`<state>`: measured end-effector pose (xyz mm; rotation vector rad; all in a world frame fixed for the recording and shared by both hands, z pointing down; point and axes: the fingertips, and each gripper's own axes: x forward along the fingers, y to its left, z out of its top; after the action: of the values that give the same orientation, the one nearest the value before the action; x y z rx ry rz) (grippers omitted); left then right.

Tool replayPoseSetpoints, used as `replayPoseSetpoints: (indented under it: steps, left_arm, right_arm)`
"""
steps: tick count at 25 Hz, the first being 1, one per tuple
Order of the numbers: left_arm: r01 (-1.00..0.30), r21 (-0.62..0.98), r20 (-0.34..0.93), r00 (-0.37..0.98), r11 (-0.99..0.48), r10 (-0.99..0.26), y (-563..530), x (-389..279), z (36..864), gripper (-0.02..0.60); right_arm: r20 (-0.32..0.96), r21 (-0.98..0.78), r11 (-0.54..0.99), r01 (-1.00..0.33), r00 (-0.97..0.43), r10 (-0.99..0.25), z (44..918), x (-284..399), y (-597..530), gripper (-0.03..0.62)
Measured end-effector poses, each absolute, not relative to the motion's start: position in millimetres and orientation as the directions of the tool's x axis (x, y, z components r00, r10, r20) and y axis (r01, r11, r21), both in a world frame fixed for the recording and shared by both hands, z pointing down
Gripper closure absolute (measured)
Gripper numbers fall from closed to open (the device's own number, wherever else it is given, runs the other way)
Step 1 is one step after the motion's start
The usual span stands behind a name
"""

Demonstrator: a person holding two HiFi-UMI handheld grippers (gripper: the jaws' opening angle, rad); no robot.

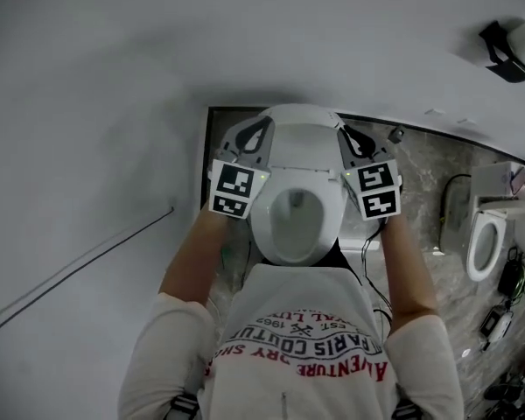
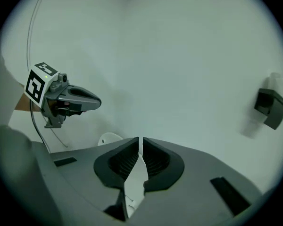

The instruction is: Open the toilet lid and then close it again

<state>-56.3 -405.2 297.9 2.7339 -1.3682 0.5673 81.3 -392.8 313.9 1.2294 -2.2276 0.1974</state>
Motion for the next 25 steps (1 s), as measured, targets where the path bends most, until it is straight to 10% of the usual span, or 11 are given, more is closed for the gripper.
replayPoseSetpoints:
  steps: [25]
  left_arm:
    - [-0.834,0.067,0.112,0.552,-0.548,-0.826,-237.0,-101.8,189.8,0.575]
  right_arm:
    - [0.284,-0.038,0.246,-0.969,-0.247,-0.927,208.9,68.8,-219.7,0.579]
